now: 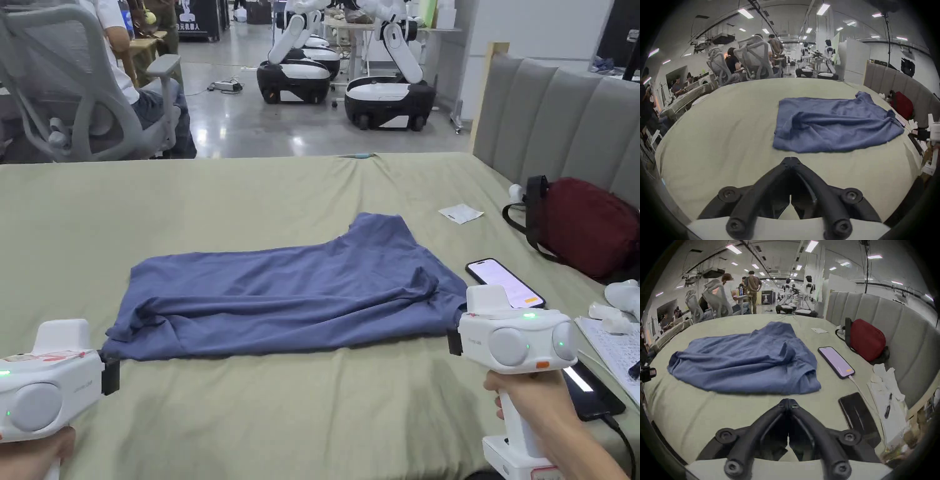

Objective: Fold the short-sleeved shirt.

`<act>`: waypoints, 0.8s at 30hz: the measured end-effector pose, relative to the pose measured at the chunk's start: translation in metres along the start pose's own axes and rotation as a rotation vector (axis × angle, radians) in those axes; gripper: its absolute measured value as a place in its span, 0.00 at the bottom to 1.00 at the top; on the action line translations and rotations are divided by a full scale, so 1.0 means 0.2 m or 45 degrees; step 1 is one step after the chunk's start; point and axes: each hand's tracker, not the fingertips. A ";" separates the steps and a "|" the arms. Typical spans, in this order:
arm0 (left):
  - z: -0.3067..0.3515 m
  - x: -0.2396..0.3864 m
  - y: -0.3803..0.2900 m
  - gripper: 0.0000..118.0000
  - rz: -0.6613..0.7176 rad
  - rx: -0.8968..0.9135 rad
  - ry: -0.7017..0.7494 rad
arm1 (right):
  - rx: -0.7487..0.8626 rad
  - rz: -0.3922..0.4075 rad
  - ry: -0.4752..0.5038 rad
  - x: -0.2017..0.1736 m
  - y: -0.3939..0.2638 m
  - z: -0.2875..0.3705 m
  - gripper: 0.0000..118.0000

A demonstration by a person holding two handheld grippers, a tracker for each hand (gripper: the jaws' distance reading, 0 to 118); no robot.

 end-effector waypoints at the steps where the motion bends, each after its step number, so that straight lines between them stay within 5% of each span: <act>1: 0.01 0.00 0.00 0.00 0.014 -0.005 -0.005 | 0.004 0.010 0.002 0.00 0.00 0.01 0.00; 7: -0.05 -0.02 0.07 0.01 0.016 0.012 0.010 | 0.031 0.021 -0.014 -0.02 0.06 0.02 0.00; 8: -0.07 -0.02 0.09 0.22 0.019 0.013 0.007 | 0.034 0.020 -0.012 -0.02 0.07 0.01 0.00; 10: -0.14 -0.03 0.13 0.80 0.016 0.010 0.001 | 0.041 0.022 -0.010 -0.03 0.10 0.00 0.00; 11: -0.19 -0.02 0.15 1.00 0.007 -0.007 0.016 | 0.042 0.024 -0.010 -0.04 0.10 -0.02 0.00; 15: -0.38 -0.04 0.21 0.87 -0.024 -0.042 0.047 | 0.037 0.030 0.002 -0.05 0.12 -0.08 0.00; 21: -0.68 -0.09 0.25 0.87 -0.007 -0.183 0.045 | -0.009 0.049 0.012 -0.06 0.11 -0.16 0.00; 24: -0.76 -0.08 0.22 0.70 -0.011 -0.309 0.027 | -0.027 0.058 0.005 -0.06 0.11 -0.19 0.00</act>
